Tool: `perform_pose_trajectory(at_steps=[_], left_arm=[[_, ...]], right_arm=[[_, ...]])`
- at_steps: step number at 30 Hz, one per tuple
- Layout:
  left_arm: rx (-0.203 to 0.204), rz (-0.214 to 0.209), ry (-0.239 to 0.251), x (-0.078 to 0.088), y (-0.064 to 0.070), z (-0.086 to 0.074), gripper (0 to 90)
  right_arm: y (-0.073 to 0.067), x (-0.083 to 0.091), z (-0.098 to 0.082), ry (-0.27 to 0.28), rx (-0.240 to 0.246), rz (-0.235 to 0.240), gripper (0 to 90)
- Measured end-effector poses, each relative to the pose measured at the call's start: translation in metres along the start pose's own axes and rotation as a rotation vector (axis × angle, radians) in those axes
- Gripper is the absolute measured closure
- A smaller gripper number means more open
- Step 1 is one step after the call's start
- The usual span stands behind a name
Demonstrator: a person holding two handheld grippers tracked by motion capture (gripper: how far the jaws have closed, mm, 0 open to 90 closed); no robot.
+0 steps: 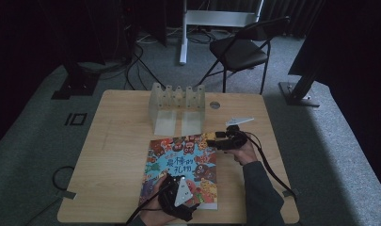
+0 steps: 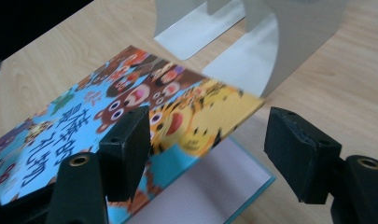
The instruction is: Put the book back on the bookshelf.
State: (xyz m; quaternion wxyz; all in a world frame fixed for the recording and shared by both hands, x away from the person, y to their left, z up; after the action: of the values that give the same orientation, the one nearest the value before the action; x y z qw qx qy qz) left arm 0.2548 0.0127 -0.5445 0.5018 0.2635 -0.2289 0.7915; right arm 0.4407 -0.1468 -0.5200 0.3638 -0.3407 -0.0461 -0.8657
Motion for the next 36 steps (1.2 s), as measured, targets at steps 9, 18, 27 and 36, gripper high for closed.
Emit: perform_pose_trajectory(at_steps=[9,18,27,36], left_arm=[[0.004,-0.013,0.007,0.003,-0.001,0.005,1.8],[0.017,-0.032,0.065,0.016,0.004,0.007,4.7],[0.085,-0.031,0.107,0.036,-0.010,-0.002,5.6],[0.141,0.032,0.157,0.055,-0.040,-0.011,10.5]], right_arm=[[-0.014,-0.003,0.001,-0.034,0.010,0.075,37.1],[-0.018,-0.001,0.008,0.001,0.002,0.106,44.9],[-0.018,0.001,0.009,0.005,-0.005,0.112,47.3],[-0.026,0.006,0.022,0.035,0.002,0.127,52.7]])
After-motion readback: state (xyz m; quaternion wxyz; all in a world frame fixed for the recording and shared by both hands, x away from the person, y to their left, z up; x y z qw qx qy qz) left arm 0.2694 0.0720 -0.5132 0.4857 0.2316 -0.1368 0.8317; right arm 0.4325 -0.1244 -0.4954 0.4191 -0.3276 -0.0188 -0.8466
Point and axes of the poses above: each handheld gripper's, and its own axes: x roughly backward along the jaws, z roughly out of its top, y roughly to its right, the point moved 7 cm from there along -x, roughly forward along the jaws, and after that the axes turned 10 degrees about -z, right-handed, at the moved point
